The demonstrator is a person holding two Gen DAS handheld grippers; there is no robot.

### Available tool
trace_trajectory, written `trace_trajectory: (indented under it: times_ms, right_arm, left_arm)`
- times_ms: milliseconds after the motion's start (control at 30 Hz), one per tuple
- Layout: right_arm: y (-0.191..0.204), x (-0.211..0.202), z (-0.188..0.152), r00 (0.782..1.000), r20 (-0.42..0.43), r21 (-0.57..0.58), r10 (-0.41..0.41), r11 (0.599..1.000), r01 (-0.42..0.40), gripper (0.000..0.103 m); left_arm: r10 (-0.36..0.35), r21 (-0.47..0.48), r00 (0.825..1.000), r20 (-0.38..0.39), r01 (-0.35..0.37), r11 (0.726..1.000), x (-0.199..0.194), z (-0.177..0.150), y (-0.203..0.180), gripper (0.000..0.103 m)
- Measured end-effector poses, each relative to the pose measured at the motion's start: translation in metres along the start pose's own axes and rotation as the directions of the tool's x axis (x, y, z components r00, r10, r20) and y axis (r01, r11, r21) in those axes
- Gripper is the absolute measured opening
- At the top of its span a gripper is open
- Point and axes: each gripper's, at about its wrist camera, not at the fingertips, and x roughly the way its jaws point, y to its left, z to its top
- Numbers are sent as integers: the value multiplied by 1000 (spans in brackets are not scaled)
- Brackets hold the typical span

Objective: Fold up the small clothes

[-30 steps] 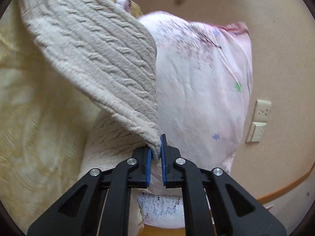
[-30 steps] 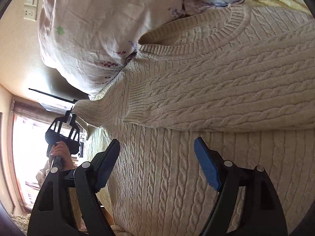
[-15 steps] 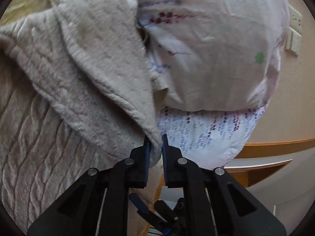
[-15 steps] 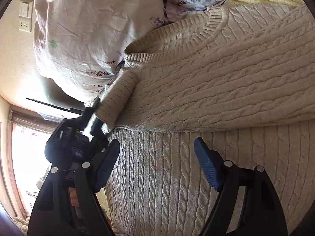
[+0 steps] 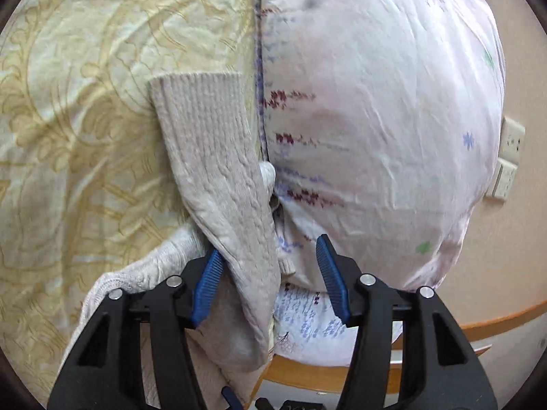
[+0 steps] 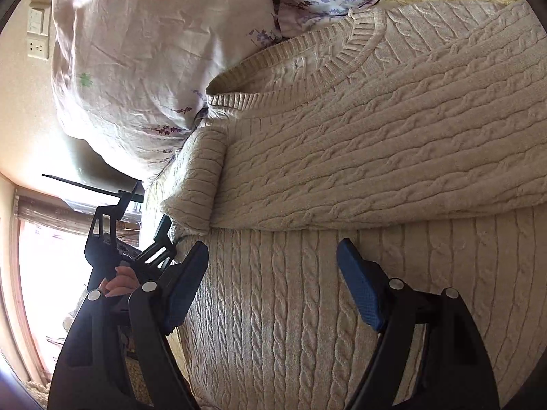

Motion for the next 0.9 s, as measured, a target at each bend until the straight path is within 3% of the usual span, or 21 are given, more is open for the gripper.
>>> trace_trajectory:
  times_ms: [67,200,300,400,500,600,667,700,767,833,900]
  right_arm:
    - [-1,-3,0,1000,11,2,-3,1000,3,79]
    - [-11,-16,2,999,51,21,-13,1000,12,79]
    - [-24,-30,5,995,93,62,-19,998,13,79]
    - [-38,-47,6,989,145,93,-36,995,22,79]
    - [-55,-70,6,975,213,137,-60,990,31,79]
    - [-76,-89,4,960,267,193,-81,981,29,79]
    - [-87,-99,2,951,296,240,-94,971,21,79]
    - [-94,-103,1,946,308,263,-99,965,15,79]
    - [-103,-110,0,942,322,289,-98,957,1,79]
    - [-105,-113,1,938,331,289,-104,957,4,79]
    - [-104,-114,3,936,337,258,-107,966,17,72]
  left_arm:
    - [-11,5,1000,18,11,1000,0,6,-2,48]
    - [-61,71,997,-53,65,995,14,4,-18,14]
    - [-92,176,987,-133,115,978,34,-17,-43,10]
    - [-85,309,965,-246,161,937,59,-49,-72,10]
    - [-12,476,930,-368,200,857,87,-97,-97,10]
    - [145,631,874,-463,211,746,117,-153,-105,10]
    - [303,734,822,-483,191,652,137,-192,-95,14]
    - [385,781,790,-477,179,599,145,-208,-85,20]
    - [490,833,732,-473,190,520,150,-233,-66,33]
    - [533,861,710,-460,212,462,144,-244,-58,46]
    - [528,876,719,-451,245,415,131,-245,-61,56]
